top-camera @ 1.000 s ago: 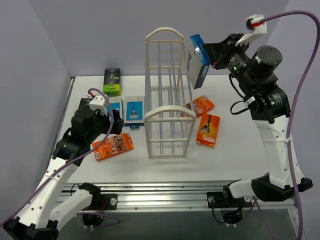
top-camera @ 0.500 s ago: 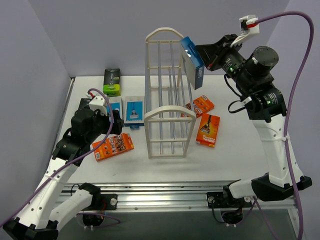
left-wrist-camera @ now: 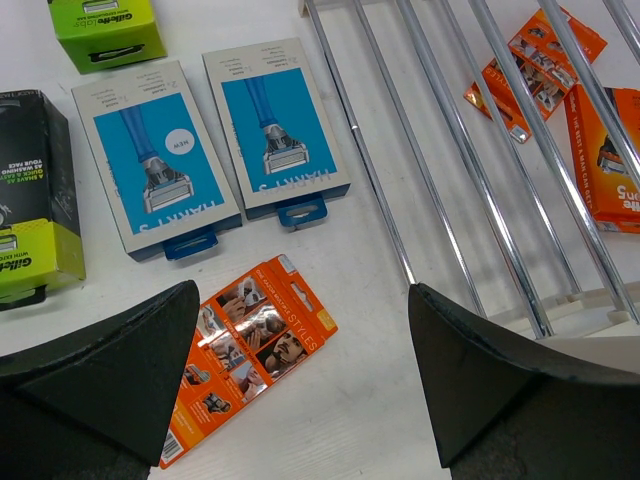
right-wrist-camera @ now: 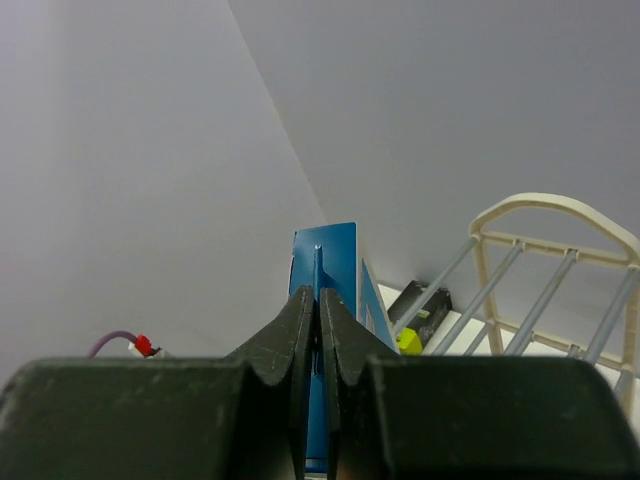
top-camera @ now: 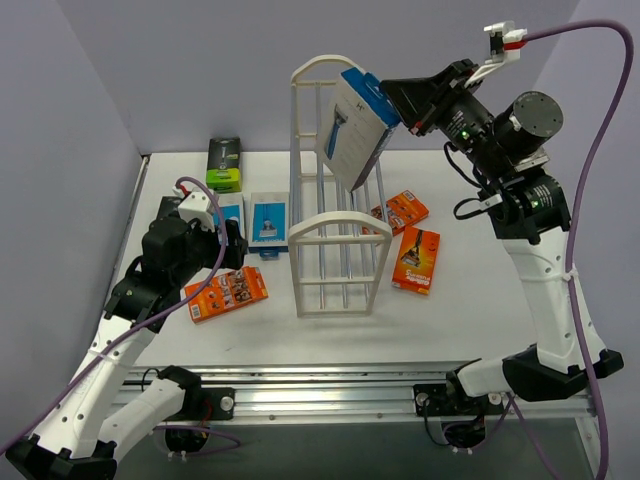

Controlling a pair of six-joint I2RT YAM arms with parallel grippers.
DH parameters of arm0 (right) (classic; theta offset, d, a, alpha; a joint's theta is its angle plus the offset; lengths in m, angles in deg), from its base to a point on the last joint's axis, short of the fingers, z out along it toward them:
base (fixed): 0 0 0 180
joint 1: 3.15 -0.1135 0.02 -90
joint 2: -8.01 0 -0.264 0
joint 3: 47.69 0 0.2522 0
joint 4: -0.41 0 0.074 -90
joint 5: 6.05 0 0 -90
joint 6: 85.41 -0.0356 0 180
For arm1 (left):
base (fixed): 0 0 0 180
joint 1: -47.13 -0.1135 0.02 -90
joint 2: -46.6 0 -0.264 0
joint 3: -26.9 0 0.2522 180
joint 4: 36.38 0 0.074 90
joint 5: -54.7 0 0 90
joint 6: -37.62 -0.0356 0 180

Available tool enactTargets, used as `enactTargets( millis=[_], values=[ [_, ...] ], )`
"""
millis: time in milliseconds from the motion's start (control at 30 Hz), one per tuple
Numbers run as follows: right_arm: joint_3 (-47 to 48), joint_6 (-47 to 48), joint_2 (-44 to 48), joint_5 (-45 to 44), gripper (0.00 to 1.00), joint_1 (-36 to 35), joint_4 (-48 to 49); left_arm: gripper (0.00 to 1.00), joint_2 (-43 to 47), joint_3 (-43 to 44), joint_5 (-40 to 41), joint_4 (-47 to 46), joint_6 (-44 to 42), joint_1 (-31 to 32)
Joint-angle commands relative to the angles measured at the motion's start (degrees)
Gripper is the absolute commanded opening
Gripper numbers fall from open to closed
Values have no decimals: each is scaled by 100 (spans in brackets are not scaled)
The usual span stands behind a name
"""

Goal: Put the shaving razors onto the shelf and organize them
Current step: Place the shaving razor onto shelf

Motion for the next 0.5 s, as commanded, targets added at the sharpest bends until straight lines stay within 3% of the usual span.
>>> enactTargets(
  millis=[0,267,467],
  values=[
    [214,-399,12,246,0,-44,1066,94,91,101,-92,-306,6,8],
    [-532,-1068,56,360,0,-105,2104,94,92,101,-101,-306,-2,0],
    [-665,-1165,12,352,0,-202,2289,94,92,110,-119,-306,-2,0]
  ],
)
